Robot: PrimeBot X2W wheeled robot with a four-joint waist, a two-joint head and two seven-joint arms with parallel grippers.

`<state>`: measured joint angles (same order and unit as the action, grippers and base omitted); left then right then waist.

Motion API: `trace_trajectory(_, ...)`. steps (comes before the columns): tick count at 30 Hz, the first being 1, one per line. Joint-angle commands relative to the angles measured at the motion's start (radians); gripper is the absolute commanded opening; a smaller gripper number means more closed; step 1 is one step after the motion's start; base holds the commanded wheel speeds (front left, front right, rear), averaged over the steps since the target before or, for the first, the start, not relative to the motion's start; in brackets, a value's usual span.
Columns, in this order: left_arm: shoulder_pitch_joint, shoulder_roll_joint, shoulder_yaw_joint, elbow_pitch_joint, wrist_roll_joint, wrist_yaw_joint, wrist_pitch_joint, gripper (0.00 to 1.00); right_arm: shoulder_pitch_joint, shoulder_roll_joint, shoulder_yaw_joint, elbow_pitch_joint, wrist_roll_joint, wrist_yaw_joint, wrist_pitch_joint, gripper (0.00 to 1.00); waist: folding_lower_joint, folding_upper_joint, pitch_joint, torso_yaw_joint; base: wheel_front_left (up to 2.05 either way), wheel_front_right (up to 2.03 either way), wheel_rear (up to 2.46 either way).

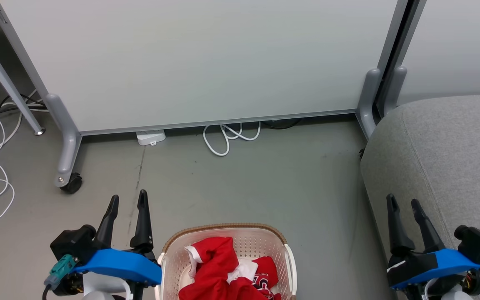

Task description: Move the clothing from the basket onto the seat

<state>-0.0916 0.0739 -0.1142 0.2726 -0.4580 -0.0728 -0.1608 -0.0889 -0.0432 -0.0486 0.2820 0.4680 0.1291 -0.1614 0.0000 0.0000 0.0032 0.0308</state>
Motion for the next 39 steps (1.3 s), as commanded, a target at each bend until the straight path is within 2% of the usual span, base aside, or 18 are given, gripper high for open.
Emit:
trace_trajectory(1, -0.025, 0.007, -0.009, -0.006, 0.035, -0.008, -0.013, 1.00, -0.019, -0.008, 0.002, -0.003, -0.037, 0.002, -0.011, 1.00, 0.0000, 0.0000, 0.000, 0.002, 0.00, 0.00, 0.00)
trace_trajectory(39, -0.041, -0.013, -0.014, 0.077, 0.273, -0.028, -0.089, 1.00, -0.028, -0.010, 0.009, 0.005, -0.344, 0.002, -0.089, 1.00, 0.0000, 0.0000, 0.005, 0.014, 0.00, 0.00, 0.00)
